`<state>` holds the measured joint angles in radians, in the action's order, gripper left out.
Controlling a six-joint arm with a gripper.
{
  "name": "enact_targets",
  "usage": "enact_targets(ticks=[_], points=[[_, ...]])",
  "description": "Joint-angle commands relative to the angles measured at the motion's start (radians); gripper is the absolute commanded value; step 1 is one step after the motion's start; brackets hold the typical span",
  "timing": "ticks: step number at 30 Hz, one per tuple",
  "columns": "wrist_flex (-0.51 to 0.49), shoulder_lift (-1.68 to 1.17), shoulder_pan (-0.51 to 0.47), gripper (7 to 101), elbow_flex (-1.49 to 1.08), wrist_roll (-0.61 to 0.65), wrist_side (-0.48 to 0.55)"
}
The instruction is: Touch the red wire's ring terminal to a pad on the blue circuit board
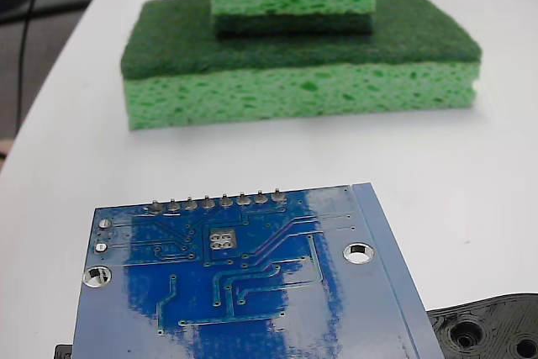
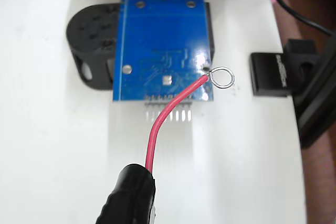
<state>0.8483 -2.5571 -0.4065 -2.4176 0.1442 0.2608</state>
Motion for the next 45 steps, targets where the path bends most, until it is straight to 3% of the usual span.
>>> enact_targets(ticks=[1,11,24,35,45], points=[[-0.037,0.123,-0.018,100.3,0.063,0.02,0.107],[-0.02,0.537,-0.005,100.3,0.299,0.16,0.184],[-0.002,0.706,-0.021,100.3,0.422,0.247,0.196],[0.018,0.785,-0.086,100.3,0.453,0.322,0.265],[-0.02,0.839,-0.081,100.3,0.445,0.334,0.298]])
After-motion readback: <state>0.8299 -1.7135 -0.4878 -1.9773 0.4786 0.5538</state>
